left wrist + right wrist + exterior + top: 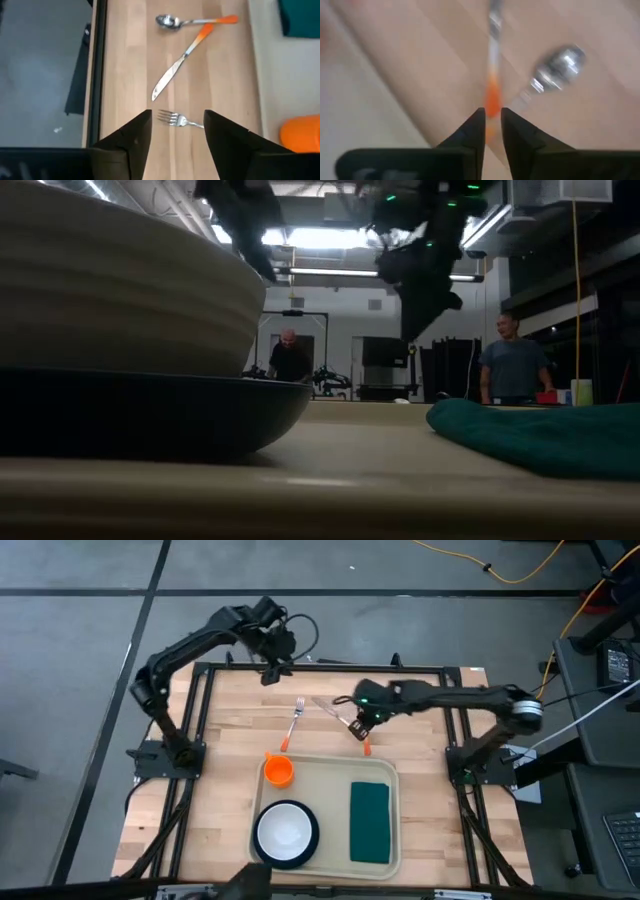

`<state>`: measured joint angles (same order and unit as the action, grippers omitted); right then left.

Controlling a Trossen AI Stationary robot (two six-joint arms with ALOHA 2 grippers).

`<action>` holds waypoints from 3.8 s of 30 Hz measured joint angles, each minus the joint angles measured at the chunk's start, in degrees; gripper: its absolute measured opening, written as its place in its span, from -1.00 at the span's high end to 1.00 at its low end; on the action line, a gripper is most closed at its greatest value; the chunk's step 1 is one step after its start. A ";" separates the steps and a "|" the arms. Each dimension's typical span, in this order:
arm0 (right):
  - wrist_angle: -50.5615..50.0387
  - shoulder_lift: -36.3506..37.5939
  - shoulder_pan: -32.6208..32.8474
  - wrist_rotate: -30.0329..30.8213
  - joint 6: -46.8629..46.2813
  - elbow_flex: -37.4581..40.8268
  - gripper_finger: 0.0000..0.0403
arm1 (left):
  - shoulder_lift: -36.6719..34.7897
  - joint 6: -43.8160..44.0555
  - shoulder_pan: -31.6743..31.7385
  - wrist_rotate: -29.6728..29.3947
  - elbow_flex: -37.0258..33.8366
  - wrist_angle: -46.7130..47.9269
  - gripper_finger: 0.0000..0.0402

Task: Set up tray
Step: Put the knife on the napkin

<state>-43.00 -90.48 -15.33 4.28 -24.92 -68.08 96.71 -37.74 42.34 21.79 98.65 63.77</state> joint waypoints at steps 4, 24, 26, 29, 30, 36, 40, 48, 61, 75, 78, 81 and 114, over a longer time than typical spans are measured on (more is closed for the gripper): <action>16.27 7.64 -0.14 -1.32 -0.29 10.53 0.57 | 7.15 1.77 0.52 -0.22 -0.04 -2.43 0.08; 15.27 14.68 -2.04 -3.89 8.71 13.69 0.35 | 34.39 5.62 -14.81 -13.71 19.61 -4.31 0.00; 11.83 16.48 -2.37 -3.41 7.71 13.69 0.35 | 35.70 5.76 -15.92 -15.04 20.97 -4.28 -0.01; 5.22 20.33 -2.52 -1.68 6.94 13.69 0.35 | 36.36 6.10 -17.72 -17.42 21.35 -5.44 -0.01; 3.14 21.94 -2.52 -0.46 6.94 13.69 0.35 | 36.59 6.12 -18.18 -17.64 21.33 -5.54 -0.01; -2.83 32.14 -2.52 9.16 7.22 13.69 0.35 | 37.49 8.08 -21.09 -16.78 21.07 -7.14 -0.01; -0.84 37.01 -2.54 13.10 7.25 13.66 0.35 | 39.13 8.33 -23.13 -16.47 20.98 -8.65 -0.01; -0.01 38.66 -2.89 12.14 7.13 13.63 0.35 | 42.83 8.67 -23.93 -18.29 20.94 -12.61 -0.01; 1.27 37.80 -3.68 10.99 8.67 13.64 0.35 | 44.34 10.09 -23.95 -13.22 20.73 -14.82 -0.01; 1.84 37.78 -4.73 11.09 10.46 13.64 0.35 | 43.92 13.16 -24.10 -11.04 17.30 -15.84 0.23; 1.83 37.78 -4.73 11.10 10.46 13.64 0.35 | 43.97 13.67 -24.05 -10.86 17.27 -15.73 0.34; 1.84 37.78 -4.73 11.09 10.46 13.64 0.35 | 43.97 14.16 -23.75 -10.28 17.22 -15.86 0.44; 6.09 37.69 -4.73 11.00 8.41 21.21 0.35 | 44.04 13.51 -24.50 -13.19 20.59 -12.51 0.87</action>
<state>-36.91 -52.80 -20.05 15.28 -16.51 -46.87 140.75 -24.23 17.84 8.60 119.24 51.26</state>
